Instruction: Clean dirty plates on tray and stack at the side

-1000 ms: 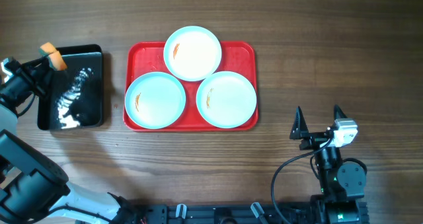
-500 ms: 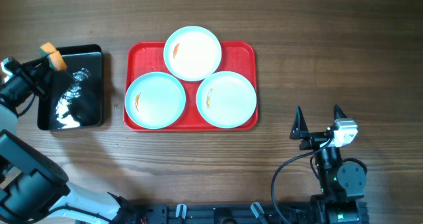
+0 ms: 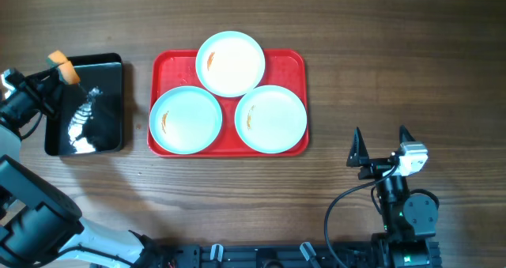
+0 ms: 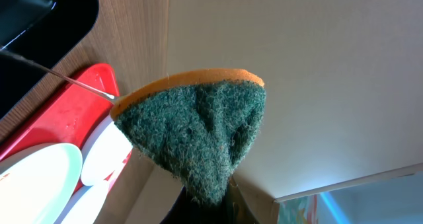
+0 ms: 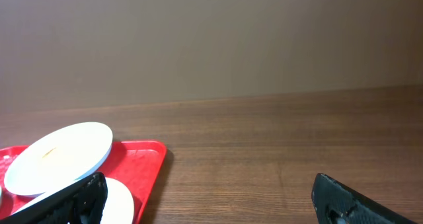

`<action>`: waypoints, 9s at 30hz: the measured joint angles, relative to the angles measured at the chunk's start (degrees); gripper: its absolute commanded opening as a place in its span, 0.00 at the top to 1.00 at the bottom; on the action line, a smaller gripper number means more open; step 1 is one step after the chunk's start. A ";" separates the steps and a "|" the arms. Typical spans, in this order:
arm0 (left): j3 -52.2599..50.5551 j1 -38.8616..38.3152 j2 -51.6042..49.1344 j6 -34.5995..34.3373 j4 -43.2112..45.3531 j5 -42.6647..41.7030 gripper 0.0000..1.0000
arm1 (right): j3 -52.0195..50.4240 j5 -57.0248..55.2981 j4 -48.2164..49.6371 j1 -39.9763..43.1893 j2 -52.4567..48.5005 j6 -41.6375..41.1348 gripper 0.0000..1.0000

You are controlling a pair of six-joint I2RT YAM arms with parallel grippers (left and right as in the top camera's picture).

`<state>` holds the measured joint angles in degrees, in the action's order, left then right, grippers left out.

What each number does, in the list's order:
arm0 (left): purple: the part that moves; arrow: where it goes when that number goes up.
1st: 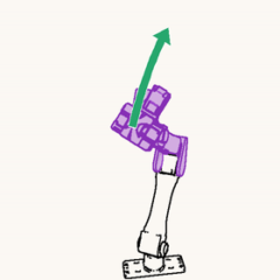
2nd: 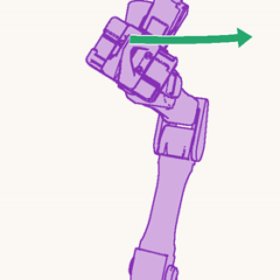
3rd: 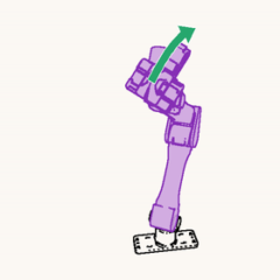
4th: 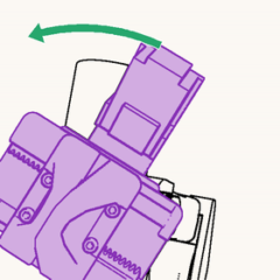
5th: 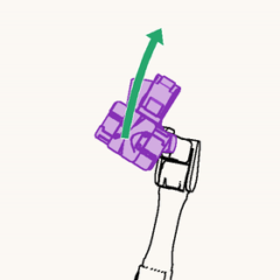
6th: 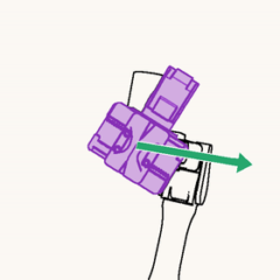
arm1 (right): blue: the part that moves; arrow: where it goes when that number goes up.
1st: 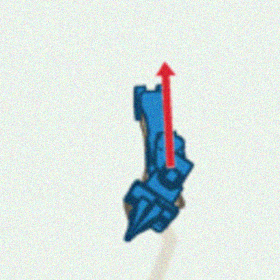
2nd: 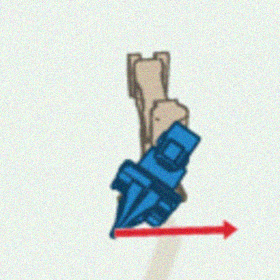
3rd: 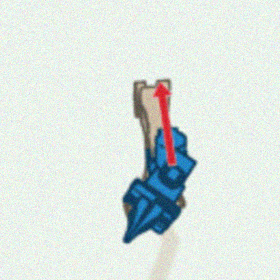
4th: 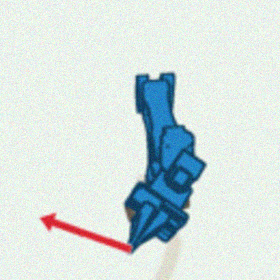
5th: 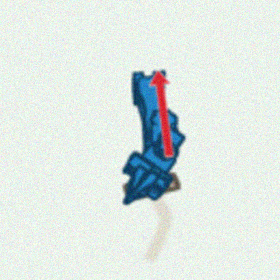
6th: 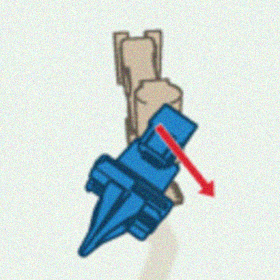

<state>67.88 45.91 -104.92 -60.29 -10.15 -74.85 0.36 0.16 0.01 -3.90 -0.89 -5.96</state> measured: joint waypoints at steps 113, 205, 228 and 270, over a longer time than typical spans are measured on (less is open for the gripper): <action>0.04 -5.75 -1.01 22.93 -16.59 21.79 0.96 | 0.00 0.00 0.00 0.00 -0.02 0.00 0.00; 1.75 -22.82 34.95 53.20 -42.36 38.80 0.96 | 0.00 5.99 11.04 0.00 -0.04 -37.99 0.00; -7.72 -41.55 17.27 57.02 -32.57 45.55 0.96 | 89.50 30.95 -61.57 -10.19 -71.73 1.16 0.00; -7.74 -42.95 13.70 50.97 -32.70 58.99 0.96 | 101.92 12.85 -44.04 -36.26 -129.66 -17.07 0.74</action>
<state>60.14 2.96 -91.22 -9.32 -42.85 -15.86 102.28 13.02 -44.03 -40.16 -130.54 -23.03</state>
